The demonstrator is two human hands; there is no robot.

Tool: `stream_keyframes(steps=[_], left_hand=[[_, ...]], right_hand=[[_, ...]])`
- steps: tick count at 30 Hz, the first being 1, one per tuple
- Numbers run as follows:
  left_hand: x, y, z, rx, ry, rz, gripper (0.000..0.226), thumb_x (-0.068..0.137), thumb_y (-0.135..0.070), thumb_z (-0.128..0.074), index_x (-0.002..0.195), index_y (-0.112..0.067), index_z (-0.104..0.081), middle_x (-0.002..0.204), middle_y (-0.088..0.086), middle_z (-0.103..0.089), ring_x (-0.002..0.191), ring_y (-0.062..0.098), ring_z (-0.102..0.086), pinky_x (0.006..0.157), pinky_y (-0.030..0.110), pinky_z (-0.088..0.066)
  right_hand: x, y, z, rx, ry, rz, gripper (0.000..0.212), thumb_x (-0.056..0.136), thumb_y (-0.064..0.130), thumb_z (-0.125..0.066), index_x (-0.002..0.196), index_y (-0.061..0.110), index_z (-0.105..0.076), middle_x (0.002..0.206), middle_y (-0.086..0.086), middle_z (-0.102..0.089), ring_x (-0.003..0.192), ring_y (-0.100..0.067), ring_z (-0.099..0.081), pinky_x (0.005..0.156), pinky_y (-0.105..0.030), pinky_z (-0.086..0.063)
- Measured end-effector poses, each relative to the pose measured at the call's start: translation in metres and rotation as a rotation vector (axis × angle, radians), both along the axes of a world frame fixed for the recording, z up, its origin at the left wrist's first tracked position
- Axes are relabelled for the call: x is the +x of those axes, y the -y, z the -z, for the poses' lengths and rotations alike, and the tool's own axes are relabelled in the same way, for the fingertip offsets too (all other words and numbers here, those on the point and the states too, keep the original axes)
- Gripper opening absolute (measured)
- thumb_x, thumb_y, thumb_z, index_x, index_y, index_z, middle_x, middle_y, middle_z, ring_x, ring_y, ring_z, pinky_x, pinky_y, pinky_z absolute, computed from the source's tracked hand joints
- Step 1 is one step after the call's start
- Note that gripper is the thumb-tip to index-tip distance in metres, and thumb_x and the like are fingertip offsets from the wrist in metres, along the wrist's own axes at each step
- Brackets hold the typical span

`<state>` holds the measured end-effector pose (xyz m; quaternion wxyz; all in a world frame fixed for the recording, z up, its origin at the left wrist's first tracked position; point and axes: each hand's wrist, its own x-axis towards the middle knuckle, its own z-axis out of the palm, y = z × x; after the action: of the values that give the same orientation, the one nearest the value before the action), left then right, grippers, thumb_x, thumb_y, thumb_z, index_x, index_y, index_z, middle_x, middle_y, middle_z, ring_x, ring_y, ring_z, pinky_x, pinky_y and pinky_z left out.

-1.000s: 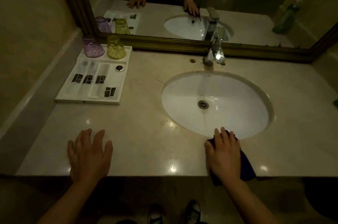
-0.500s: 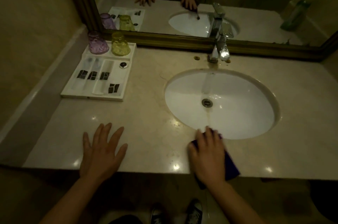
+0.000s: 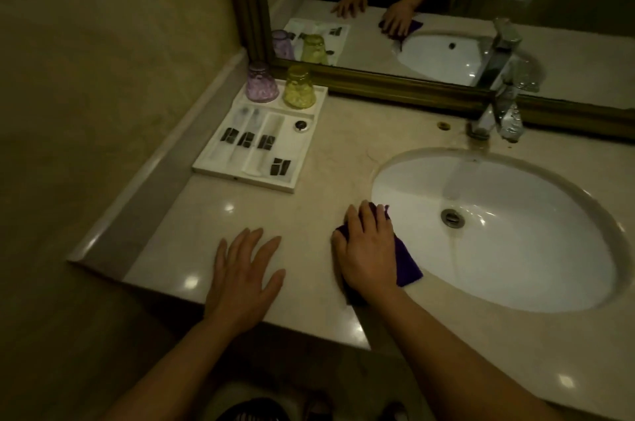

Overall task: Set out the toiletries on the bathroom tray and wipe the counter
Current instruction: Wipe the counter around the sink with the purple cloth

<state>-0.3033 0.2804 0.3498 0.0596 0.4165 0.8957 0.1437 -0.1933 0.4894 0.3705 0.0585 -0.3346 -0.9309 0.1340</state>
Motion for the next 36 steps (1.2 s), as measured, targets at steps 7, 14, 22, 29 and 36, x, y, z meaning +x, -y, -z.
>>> stream_keyframes(steps=[7,14,22,29,36], left_hand=[[-0.062,0.052,-0.001,-0.066,-0.063,-0.234,0.067,0.09,-0.059,-0.022,0.149,-0.03,-0.036,0.157,0.009,-0.03,0.147,0.027,-0.017,0.119,0.052,-0.001],[-0.064,0.053,0.002,-0.072,-0.085,-0.229,0.064,0.089,-0.056,-0.026,0.147,-0.033,-0.038,0.155,0.008,-0.033,0.146,0.027,-0.021,0.119,0.051,-0.005],[-0.065,0.055,0.005,-0.078,-0.121,-0.224,0.062,0.09,-0.055,-0.027,0.146,-0.032,-0.039,0.153,0.01,-0.036,0.144,0.03,-0.025,0.118,0.055,-0.012],[-0.066,0.053,0.004,-0.057,-0.119,-0.228,0.061,0.089,-0.056,-0.03,0.144,-0.032,-0.043,0.152,0.009,-0.038,0.143,0.03,-0.027,0.117,0.054,-0.012],[-0.066,0.053,0.005,-0.081,-0.117,-0.241,0.059,0.09,-0.056,-0.03,0.143,-0.034,-0.043,0.152,0.008,-0.038,0.144,0.028,-0.025,0.118,0.054,-0.011]], right_hand=[[0.02,0.03,0.011,0.0,0.021,-0.595,0.06,0.099,0.056,-0.026,0.151,0.026,-0.028,0.16,0.0,-0.025,0.15,-0.02,-0.011,0.122,-0.041,-0.007],[-0.075,-0.015,0.0,-0.006,-0.035,-0.133,0.051,0.1,0.042,-0.034,0.141,0.013,-0.042,0.152,-0.008,-0.038,0.143,-0.027,-0.025,0.119,-0.043,-0.017],[-0.007,0.105,0.017,-0.019,-0.031,-0.626,0.059,0.1,0.056,-0.026,0.151,0.026,-0.027,0.159,0.003,-0.026,0.15,-0.016,-0.011,0.12,-0.045,-0.01],[-0.069,-0.008,-0.001,0.047,-0.06,-0.392,0.042,0.099,0.042,-0.04,0.128,0.014,-0.052,0.135,-0.006,-0.053,0.131,-0.026,-0.042,0.117,-0.039,-0.023],[-0.105,-0.006,0.004,0.035,-0.053,-0.041,0.055,0.098,0.041,-0.036,0.141,0.007,-0.041,0.15,-0.017,-0.037,0.14,-0.035,-0.028,0.119,-0.047,-0.018]])
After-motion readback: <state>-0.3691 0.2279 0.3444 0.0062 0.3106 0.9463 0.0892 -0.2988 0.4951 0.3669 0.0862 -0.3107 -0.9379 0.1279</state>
